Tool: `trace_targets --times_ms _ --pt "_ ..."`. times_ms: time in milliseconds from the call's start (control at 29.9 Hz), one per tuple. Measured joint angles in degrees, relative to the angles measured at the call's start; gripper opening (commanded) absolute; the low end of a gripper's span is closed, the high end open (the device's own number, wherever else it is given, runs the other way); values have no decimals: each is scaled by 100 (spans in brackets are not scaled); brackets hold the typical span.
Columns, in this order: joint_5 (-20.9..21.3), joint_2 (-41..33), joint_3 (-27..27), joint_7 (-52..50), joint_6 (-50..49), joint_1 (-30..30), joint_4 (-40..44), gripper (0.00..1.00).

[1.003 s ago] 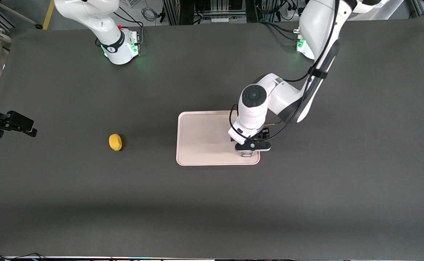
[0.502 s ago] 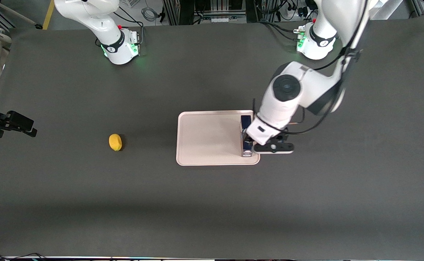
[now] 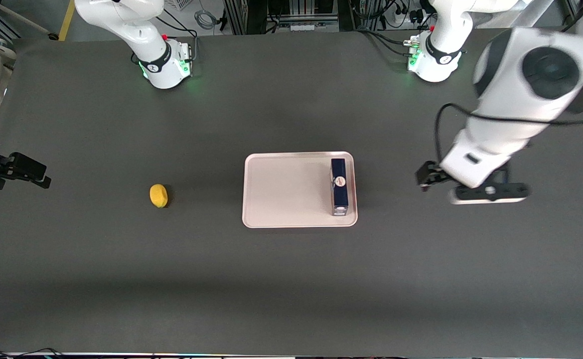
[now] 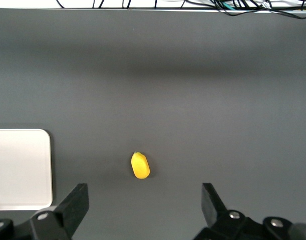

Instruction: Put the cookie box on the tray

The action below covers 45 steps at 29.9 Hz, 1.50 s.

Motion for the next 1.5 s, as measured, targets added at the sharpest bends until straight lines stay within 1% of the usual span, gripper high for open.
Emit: trace_targets --times_ms 201,401,502,702,1103,1505 --pt "-36 -247 448 825 -272 282 138 100" --pt "-90 -347 744 1422 -435 522 138 100" --pt "-186 -370 830 1610 -523 617 137 100" --pt "-269 -483 856 1701 -736 713 100 100" --pt "-284 -936 830 1813 -891 811 -216 100" --pt "-289 -1006 829 1919 -922 852 -324 100"
